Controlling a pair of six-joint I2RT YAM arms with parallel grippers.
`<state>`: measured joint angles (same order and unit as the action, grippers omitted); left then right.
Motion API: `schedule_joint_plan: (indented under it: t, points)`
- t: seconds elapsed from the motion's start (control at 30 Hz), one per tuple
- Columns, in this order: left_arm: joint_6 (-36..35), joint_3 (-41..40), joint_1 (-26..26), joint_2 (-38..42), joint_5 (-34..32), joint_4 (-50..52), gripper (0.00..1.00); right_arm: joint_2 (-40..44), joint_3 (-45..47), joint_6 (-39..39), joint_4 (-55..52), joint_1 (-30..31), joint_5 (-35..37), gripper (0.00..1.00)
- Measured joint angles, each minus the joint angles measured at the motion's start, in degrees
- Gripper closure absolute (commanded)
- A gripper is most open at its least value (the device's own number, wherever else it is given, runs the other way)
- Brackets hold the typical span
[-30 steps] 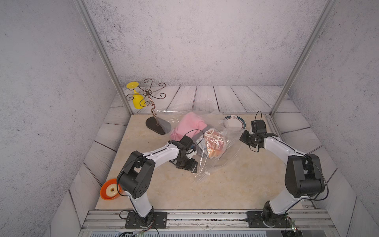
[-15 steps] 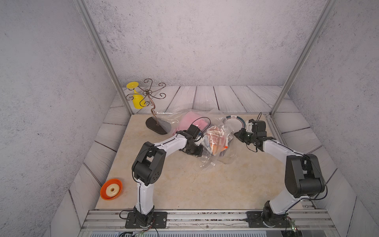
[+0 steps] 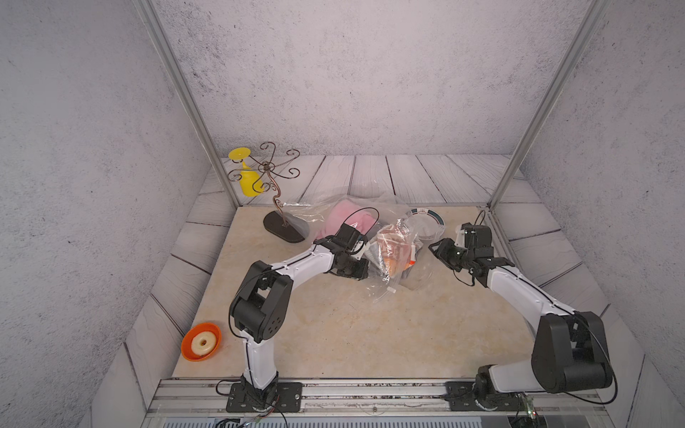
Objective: Place the folded towel into the vacuum bag
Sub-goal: Adjust the towel in the vacuum bag.
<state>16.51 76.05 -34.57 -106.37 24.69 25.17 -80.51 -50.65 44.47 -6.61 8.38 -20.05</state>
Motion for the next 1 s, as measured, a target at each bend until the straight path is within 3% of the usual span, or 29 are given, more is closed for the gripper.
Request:
schedule_joint_plan:
  t: [0.13, 0.3, 0.63, 1.0]
  points:
    - [0.0, -0.8, -0.7, 3.0, -0.2, -1.1, 1.0, -1.9, 1.6, -0.3, 0.2, 4.4, -4.1, 0.57]
    - [-0.2, -1.7, -1.3, 3.7, -0.5, -1.5, 1.0, -8.1, 1.0, 1.2, 3.9, 5.3, -7.1, 0.57]
    - [-2.1, -2.6, -3.3, 3.8, -1.0, -1.7, 1.0, -22.8, -1.0, 12.2, 18.5, 6.8, -10.8, 0.57]
    - [-6.0, -2.7, -4.1, 3.8, -1.5, -1.9, 1.0, -31.1, -12.5, 17.5, 27.5, 12.8, -14.9, 0.53]
